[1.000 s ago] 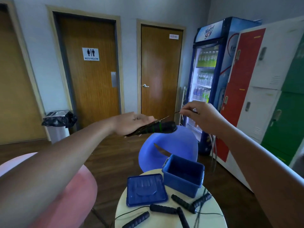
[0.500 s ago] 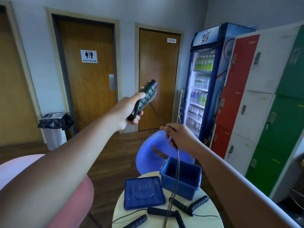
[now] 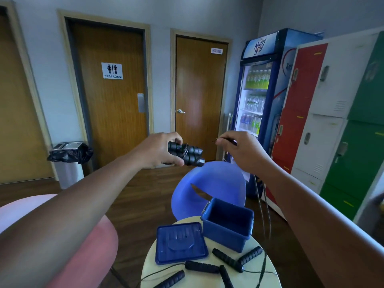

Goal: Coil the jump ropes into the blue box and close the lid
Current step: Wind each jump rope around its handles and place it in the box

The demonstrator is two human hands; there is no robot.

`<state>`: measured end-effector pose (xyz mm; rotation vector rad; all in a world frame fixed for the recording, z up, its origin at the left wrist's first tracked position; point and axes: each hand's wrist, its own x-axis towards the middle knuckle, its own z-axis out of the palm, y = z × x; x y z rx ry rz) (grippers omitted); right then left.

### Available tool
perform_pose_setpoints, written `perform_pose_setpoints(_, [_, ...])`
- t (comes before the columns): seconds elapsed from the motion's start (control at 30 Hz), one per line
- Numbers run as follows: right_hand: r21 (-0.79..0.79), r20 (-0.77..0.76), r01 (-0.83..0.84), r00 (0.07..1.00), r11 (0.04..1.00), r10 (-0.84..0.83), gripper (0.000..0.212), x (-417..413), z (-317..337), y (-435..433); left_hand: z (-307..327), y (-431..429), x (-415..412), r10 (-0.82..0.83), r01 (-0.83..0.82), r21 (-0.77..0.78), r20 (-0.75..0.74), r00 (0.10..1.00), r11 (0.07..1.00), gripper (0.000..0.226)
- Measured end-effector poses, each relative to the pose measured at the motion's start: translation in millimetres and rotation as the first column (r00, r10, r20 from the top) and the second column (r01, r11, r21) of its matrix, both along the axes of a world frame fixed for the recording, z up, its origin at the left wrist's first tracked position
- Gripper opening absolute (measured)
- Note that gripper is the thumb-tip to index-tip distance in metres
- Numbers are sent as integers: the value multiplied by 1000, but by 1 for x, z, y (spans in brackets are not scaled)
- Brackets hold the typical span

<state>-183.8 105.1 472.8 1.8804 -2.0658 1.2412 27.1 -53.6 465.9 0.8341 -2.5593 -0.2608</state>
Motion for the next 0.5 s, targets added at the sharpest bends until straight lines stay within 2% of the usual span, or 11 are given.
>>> perform_pose_setpoints(0.07, [-57,11,17,1000,998,-16,18,-3,5,2,7,8,2,-114,116,135,-21,993,984,51])
perform_pose_setpoints(0.13, [-108,54,29,998,994,-23,18,-6,7,3,12,16,4,-230,253,308,-110,967,917,48])
perform_pose_setpoints(0.23, [-169,169,63,985,984,-34,15,-10,9,3,17,25,6,-306,410,404,-298,904,818,49])
perform_pose_setpoints(0.3, [-180,250,86,967,980,-39,14,-11,7,1,18,29,5,-305,498,434,-441,844,751,52])
perform_pose_setpoints(0.4, [-184,408,77,913,980,5,10,-13,-2,-5,16,34,2,-215,593,496,-624,752,635,59])
perform_pose_setpoints(0.5, [-122,442,112,896,986,-47,36,-16,-17,-14,12,41,-4,-84,662,501,-759,645,558,52])
